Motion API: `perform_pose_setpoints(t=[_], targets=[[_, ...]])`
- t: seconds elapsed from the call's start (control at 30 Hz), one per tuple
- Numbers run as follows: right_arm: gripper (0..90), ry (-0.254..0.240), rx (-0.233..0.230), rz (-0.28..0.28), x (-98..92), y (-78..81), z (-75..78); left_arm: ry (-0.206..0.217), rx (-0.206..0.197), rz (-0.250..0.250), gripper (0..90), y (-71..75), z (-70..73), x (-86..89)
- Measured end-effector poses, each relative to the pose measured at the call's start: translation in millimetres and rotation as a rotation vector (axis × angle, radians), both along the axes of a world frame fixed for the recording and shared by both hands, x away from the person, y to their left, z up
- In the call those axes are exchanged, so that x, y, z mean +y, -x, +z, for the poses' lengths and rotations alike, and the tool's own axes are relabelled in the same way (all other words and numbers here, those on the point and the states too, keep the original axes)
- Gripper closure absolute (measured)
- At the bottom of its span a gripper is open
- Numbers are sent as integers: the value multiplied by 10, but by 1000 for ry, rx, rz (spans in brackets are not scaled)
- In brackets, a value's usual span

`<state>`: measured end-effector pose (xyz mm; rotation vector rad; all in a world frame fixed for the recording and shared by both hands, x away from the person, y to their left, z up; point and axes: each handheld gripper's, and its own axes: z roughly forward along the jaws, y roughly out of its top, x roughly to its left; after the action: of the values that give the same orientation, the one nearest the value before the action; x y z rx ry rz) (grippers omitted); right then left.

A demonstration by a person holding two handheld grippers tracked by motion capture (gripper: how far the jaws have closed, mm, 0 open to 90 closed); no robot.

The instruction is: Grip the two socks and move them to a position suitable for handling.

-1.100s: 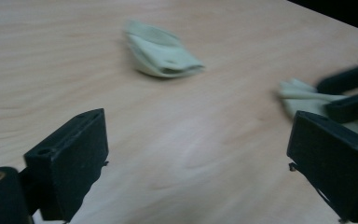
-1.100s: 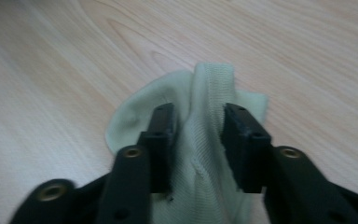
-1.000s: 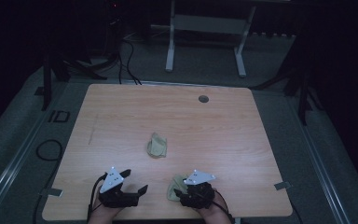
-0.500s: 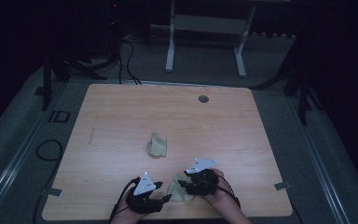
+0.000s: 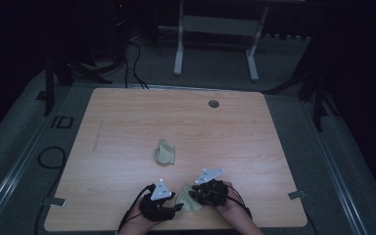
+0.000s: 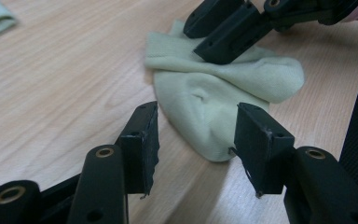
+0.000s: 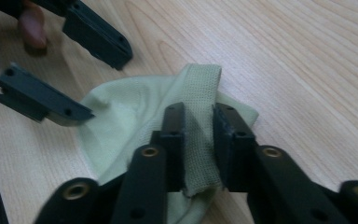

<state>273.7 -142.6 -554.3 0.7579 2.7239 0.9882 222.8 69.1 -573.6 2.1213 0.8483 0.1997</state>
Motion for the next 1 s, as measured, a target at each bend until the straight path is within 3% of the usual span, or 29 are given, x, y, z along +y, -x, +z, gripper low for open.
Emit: perform_pose_setpoints(t=[0.07, 0.13, 0.27, 0.33, 0.5, 0.67, 0.77, 0.8, 1.0], targets=[[813, -6, 0, -2, 10, 19, -6, -28, -25, -5, 563, 2, 3, -29], [831, -8, -8, -5, 15, 29, -8, -62, -57, -6, 674, -1, 5, -38], [849, -6, -19, -13, 32, 61, 7, -23, -5, 16, 862, -57, 6, -10], [851, -24, -17, -24, 22, 73, 40, -38, -22, 1, 872, -49, 23, -6], [852, -86, -34, -37, -70, 121, 231, -8, -43, -3, 878, -31, 108, 37], [852, -143, -77, -70, -251, 164, 486, 12, -60, -9, 879, -21, 220, 121], [852, -164, -90, -98, -374, 178, 598, 3, -79, -24, 879, 17, 272, 183], [852, -163, -94, -107, -410, 184, 619, 14, -78, -32, 879, 26, 283, 214], [852, -172, -78, -149, -612, 203, 608, -28, -74, -56, 878, 39, 327, 378]])
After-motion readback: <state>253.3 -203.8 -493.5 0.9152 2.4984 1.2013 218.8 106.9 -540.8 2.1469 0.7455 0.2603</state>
